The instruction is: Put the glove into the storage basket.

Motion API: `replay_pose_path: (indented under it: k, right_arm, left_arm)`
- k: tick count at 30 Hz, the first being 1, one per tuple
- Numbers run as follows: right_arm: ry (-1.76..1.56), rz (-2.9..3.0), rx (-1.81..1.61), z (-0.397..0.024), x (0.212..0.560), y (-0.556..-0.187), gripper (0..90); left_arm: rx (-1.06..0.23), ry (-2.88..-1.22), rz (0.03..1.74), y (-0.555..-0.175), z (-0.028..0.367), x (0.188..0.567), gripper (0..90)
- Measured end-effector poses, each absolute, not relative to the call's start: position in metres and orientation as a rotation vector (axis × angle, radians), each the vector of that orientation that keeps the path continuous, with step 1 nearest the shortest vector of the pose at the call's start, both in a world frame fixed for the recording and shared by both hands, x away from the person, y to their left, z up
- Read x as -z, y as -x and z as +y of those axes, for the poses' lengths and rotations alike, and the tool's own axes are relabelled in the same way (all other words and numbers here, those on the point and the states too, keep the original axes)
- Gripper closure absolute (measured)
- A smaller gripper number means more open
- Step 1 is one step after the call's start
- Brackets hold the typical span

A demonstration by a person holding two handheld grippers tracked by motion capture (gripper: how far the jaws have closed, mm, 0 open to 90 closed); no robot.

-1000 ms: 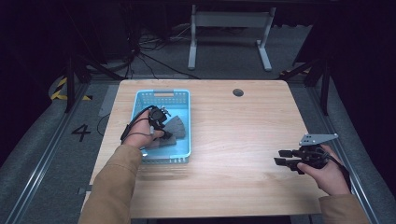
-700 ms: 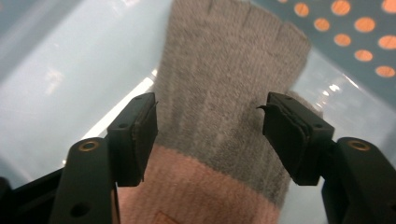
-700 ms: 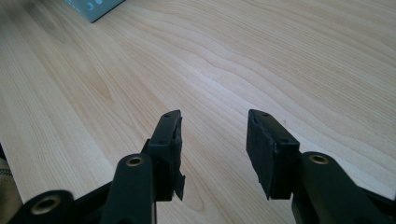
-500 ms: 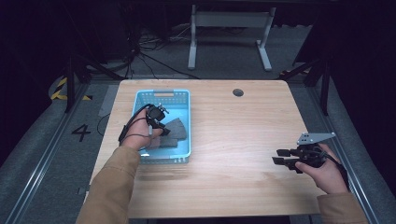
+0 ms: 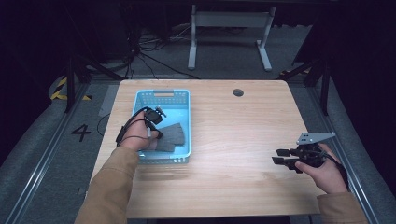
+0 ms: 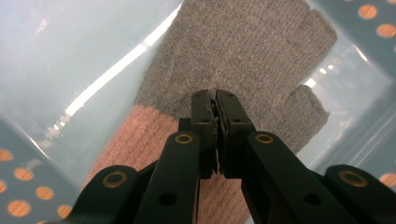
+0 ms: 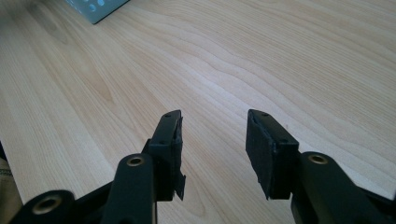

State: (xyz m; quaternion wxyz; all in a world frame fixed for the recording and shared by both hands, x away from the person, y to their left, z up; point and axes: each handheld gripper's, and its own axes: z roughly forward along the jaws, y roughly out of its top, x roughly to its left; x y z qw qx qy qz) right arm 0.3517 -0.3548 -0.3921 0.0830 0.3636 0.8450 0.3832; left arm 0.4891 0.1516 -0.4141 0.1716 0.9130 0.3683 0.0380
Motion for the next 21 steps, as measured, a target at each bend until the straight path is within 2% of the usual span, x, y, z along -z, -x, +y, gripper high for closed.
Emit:
replay_pose_path:
  k: [3,8,21]
  right_arm:
    - [-1.089,2.525,-1.144,-0.354,0.392,-0.352,57.1]
    - [-1.086,2.523,-1.143,-0.354,0.392,-0.353,57.1]
    - [-1.062,2.536,-1.153,-0.347,0.391,-0.359,57.0]
  left_arm:
    - [-0.118,-2.590,1.042,-0.488,0.154,0.413,85.0]
    - [-0.156,-2.530,1.037,-0.485,0.153,0.405,68.3]
    - [-0.156,-2.330,0.950,-0.453,0.155,0.366,54.8]
